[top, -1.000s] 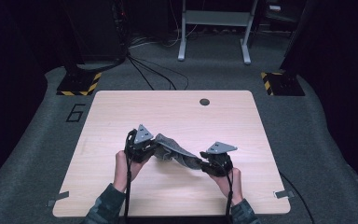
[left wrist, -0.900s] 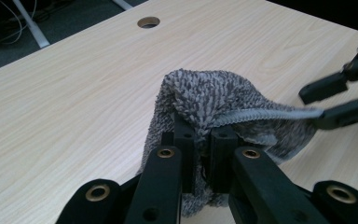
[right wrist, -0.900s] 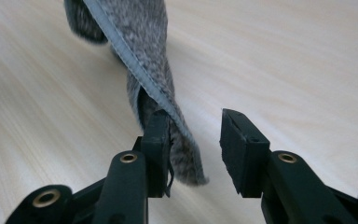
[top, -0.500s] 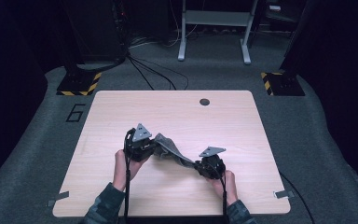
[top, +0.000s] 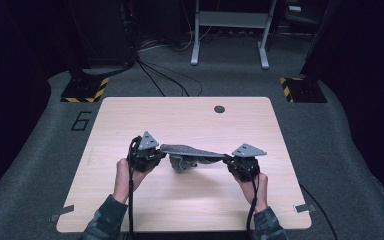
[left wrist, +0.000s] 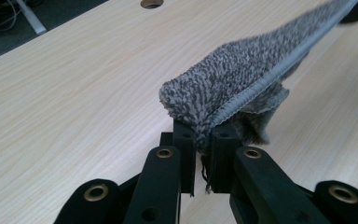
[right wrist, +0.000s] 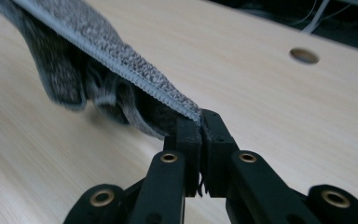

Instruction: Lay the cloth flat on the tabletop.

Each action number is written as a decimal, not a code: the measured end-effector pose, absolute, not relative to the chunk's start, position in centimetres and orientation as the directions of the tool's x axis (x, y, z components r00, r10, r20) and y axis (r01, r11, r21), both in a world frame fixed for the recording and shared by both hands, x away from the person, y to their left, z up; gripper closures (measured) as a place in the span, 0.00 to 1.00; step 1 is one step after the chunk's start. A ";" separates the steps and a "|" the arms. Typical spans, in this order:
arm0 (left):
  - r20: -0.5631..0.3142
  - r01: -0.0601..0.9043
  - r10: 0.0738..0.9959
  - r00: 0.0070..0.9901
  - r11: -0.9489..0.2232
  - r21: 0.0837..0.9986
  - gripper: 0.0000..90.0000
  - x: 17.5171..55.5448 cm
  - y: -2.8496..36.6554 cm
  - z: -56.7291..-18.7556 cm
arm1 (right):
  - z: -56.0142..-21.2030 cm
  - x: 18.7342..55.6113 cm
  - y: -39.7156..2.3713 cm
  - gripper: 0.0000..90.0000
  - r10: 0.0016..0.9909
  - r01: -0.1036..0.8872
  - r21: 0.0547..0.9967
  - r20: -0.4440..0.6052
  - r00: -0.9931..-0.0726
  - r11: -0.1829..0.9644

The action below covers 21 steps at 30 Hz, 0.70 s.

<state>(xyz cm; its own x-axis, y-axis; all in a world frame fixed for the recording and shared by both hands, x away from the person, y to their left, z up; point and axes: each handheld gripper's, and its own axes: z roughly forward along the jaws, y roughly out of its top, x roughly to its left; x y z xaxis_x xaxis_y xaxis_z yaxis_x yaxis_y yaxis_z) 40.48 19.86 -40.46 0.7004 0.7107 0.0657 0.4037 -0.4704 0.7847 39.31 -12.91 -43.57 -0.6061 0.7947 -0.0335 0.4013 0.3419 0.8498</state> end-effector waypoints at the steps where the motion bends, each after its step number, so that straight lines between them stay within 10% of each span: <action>1: 0.062 0.408 0.697 0.715 -0.487 0.772 0.93 40.4 19.9 -40.3 | -42.2 38.9 -13.3 0.97 0.798 0.380 0.868 -0.030 -0.602 0.320; 21: -0.087 0.522 0.676 0.732 -0.474 0.709 0.93 40.1 21.1 -45.2 | -44.6 36.8 -12.8 0.97 0.751 0.462 0.801 0.023 -0.660 0.382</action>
